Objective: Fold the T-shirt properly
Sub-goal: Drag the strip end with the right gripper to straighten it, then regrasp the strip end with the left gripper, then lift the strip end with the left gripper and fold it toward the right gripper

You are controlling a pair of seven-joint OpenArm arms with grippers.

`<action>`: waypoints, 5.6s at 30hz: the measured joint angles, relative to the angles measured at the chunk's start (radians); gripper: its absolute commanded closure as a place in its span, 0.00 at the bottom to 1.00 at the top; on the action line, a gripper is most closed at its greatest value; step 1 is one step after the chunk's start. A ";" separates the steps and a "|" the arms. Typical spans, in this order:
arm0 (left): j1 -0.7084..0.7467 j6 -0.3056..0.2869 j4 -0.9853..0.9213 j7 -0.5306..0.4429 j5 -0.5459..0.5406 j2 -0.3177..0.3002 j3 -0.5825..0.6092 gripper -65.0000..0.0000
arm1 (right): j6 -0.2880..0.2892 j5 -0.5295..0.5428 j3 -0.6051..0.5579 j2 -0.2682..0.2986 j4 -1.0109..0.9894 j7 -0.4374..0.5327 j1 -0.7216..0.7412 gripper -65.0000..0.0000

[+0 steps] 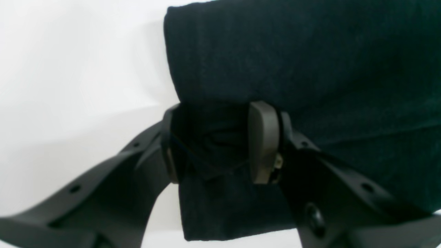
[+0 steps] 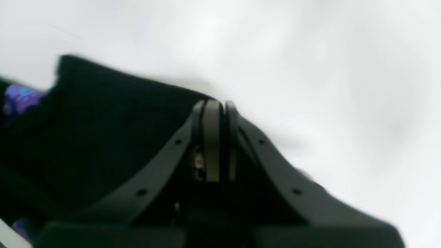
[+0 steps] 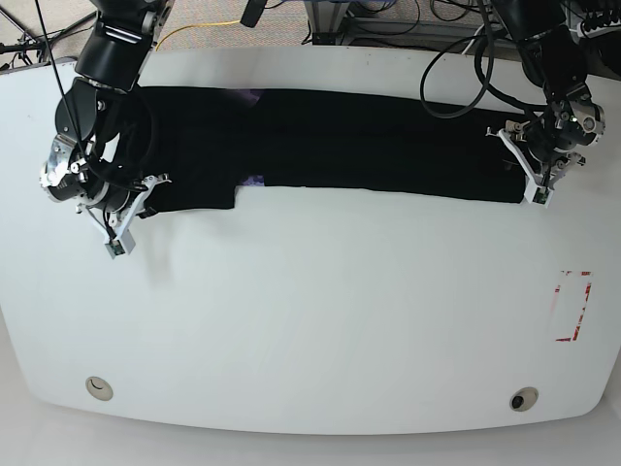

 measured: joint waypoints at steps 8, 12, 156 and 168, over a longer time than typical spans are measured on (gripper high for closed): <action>-0.001 0.000 0.000 0.001 0.002 0.000 0.001 0.62 | 0.000 0.000 0.121 -0.040 0.282 -0.183 -0.104 1.00; 0.000 0.000 0.000 0.000 0.000 0.001 0.002 0.62 | -0.001 0.013 0.138 -0.050 0.369 -0.194 -0.175 1.00; -0.177 0.000 0.214 0.473 -0.336 0.245 0.537 0.95 | 0.005 0.025 0.040 -0.132 0.188 0.092 -0.328 0.87; -0.204 0.000 0.197 0.482 -0.325 0.267 0.616 0.54 | 0.005 0.029 0.040 -0.131 0.187 0.092 -0.328 0.87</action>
